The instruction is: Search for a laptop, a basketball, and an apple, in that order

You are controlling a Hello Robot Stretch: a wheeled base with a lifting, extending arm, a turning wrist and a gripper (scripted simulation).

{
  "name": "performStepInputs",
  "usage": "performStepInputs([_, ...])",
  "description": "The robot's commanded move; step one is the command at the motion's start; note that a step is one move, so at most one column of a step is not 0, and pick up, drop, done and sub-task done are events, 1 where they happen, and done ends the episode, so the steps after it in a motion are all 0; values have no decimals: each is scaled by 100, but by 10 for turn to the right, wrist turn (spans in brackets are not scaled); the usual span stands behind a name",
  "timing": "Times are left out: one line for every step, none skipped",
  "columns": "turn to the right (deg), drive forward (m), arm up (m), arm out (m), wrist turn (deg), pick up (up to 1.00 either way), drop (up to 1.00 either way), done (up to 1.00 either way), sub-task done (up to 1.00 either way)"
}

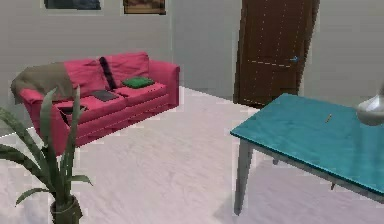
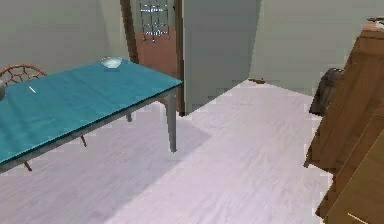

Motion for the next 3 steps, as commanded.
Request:
performStepInputs([-150, 0, 0, 0, 0, 0, 0, 0, 0])
performStepInputs([0, 15, 0, 0, 0, 0, 0, 0, 0])
performStepInputs([120, 0, 0, 0, 0, 0, 0, 0, 0])
